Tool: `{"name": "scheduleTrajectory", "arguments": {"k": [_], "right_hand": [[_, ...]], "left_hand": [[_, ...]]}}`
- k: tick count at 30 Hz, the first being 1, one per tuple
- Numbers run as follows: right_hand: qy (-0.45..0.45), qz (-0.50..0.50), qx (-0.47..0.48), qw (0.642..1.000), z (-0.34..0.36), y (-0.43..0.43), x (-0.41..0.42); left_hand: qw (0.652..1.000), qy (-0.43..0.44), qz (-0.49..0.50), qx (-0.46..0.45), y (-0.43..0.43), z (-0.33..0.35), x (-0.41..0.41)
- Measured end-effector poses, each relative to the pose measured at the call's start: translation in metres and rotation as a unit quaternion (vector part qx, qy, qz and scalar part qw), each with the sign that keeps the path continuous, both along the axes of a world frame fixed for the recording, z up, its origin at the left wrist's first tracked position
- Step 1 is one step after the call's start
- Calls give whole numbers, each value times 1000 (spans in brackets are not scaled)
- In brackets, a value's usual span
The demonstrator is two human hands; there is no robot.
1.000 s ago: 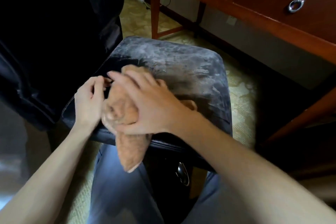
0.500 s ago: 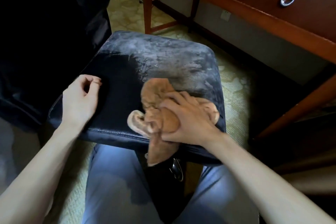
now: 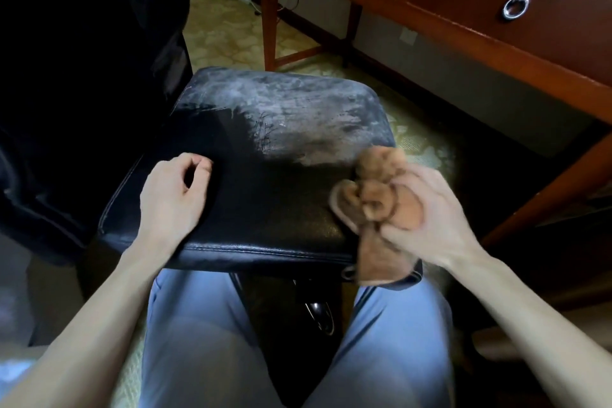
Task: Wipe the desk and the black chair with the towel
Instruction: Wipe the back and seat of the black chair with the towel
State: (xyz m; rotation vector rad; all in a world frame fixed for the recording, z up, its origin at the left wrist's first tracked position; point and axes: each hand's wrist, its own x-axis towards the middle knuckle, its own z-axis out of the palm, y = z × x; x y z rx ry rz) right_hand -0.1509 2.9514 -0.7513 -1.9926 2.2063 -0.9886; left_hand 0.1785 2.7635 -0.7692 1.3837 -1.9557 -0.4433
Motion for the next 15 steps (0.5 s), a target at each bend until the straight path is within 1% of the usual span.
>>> {"name": "scheduleTrajectory", "arguments": {"k": [2, 3, 5, 6, 7, 8, 10, 13, 15], "right_hand": [[44, 54, -27, 997, 18, -28, 44], [77, 86, -24, 993, 23, -44, 70], [137, 157, 16, 978, 22, -70, 116], [138, 190, 41, 971, 17, -77, 129], [121, 208, 55, 969, 10, -79, 133], [96, 203, 59, 973, 2, -75, 127], [60, 162, 59, 983, -5, -57, 102], [46, 94, 38, 994, -6, -31, 68], [17, 45, 24, 999, -8, -18, 52]], "left_hand": [[1000, -11, -5, -1, 3, -1, -3], [1000, -13, -11, -2, 4, -2, -3], [1000, -15, -19, -6, 3, -3, 1], [1000, -19, -20, -7, 1, -3, 3], [999, -25, -21, -8, 0, -4, 5], [999, -28, -21, -10, -1, -5, 5], [1000, -15, -18, -12, -2, -4, 4], [1000, -11, 1, 10, -5, -4, 4], [1000, -9, 3, 12, -5, -4, 4]]}}
